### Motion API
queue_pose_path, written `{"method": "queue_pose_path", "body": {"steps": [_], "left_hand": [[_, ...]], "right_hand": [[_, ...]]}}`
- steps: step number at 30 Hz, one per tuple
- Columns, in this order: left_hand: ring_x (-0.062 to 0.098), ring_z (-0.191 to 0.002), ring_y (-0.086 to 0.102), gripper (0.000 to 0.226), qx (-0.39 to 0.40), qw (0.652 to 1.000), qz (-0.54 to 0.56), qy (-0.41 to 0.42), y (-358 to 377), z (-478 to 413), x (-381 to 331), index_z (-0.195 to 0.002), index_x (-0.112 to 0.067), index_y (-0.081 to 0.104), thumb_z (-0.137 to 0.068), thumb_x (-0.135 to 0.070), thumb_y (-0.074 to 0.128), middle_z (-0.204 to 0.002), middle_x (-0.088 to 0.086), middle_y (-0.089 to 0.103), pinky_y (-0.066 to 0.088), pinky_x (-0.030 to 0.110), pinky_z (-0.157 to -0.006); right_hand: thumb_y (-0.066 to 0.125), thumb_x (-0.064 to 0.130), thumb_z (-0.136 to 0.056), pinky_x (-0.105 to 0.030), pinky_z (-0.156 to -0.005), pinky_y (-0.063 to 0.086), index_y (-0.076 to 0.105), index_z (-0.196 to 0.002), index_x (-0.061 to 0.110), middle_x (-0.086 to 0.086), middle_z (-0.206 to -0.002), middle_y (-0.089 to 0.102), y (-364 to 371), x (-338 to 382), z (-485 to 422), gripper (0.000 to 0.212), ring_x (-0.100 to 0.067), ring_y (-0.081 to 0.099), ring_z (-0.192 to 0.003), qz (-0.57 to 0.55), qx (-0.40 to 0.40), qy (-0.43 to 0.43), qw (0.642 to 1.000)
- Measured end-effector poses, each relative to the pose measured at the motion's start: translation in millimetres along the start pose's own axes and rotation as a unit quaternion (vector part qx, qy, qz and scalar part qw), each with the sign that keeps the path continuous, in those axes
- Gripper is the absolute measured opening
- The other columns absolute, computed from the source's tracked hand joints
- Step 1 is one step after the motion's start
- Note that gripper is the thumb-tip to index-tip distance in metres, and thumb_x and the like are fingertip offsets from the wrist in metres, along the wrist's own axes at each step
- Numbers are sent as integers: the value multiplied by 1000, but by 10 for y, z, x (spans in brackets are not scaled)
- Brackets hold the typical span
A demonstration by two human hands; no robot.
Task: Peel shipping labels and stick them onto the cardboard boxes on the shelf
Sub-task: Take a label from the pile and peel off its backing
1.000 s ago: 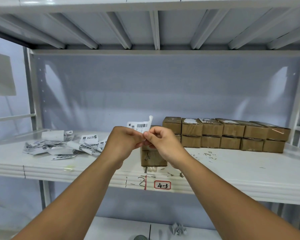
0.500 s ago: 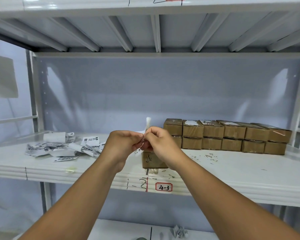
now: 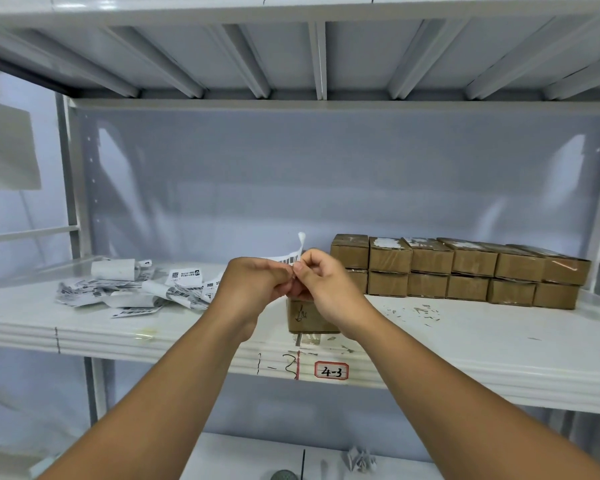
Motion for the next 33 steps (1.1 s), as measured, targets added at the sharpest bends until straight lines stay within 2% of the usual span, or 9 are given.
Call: {"method": "queue_pose_path", "body": {"steps": [2,7,9,12,16,21,24,28,33], "left_hand": [[22,-66,55,15,14,1000,4,-15,12,13,19,-77,17,63,-84,9,52,-68,17,58,54,20,-68],[13,-63,53,21,-77,996,-21,-34,-156,-26,67,-72,-4,62,-90,2,53,-71,7,58,46,22,-61],[14,-64,54,19,-64,997,-38,-22,-139,0,34,-70,-6,67,-87,0,59,-66,4,62,45,22,-62],[16,-64,56,18,-32,999,-29,-4,-17,77,-60,-69,-7,71,-83,-1,60,-63,5,64,44,24,-64],[-7,-50,57,21,-59,996,-54,42,13,158,-204,-66,-14,68,-86,-11,65,-56,-7,63,42,15,-58],[1,-67,54,20,-95,987,-118,49,5,193,-248,-69,-15,68,-88,-16,63,-66,-9,61,38,23,-59],[5,-64,52,24,-88,990,-110,30,-6,188,-224,-68,-14,64,-91,-11,58,-64,-4,59,37,21,-56],[5,-68,54,18,-92,994,-58,7,-89,178,-214,-71,-15,65,-88,-8,62,-70,-6,61,37,17,-58],[-1,-63,52,14,-67,997,-27,-1,-5,239,-226,-71,-14,68,-84,-11,68,-66,-7,63,39,16,-60]], "right_hand": [[44,11,-100,-48,-86,51,47,-77,14,-2,-65,59,10,-11,5,23,-11,58,-61,14,13,2,1000],[45,8,-98,-32,-77,56,49,-72,12,-6,-66,59,-111,-7,22,26,-18,62,-69,22,-1,27,999],[48,13,-96,-26,-73,55,52,-72,11,-7,-69,62,-112,18,46,24,-17,63,-72,13,8,25,1000],[57,31,-93,-35,-80,54,51,-84,9,-9,-77,67,-1,39,59,24,-21,67,-79,12,25,9,1000],[49,27,-98,-38,-80,52,51,-78,14,-1,-69,64,0,87,34,25,-20,62,-76,-22,-27,-9,999],[45,19,-100,-42,-80,52,51,-73,17,0,-66,63,6,145,16,27,-22,61,-74,8,-33,-34,999],[47,16,-99,-44,-82,53,51,-74,15,0,-64,62,-9,151,26,25,-20,63,-73,18,-23,-25,999],[47,15,-99,-37,-81,56,52,-76,10,-4,-68,63,-109,104,65,23,-14,65,-69,0,-32,-4,999],[58,23,-93,-41,-84,54,58,-89,8,-3,-71,67,-72,115,103,16,-19,65,-77,-34,-38,-10,999]]}}
Point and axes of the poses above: each hand's wrist, its own z-axis away from the middle knuckle, its own y-axis out of the palm, x = y × z, the point moved 5 cm from there along -z, towards the middle knuckle
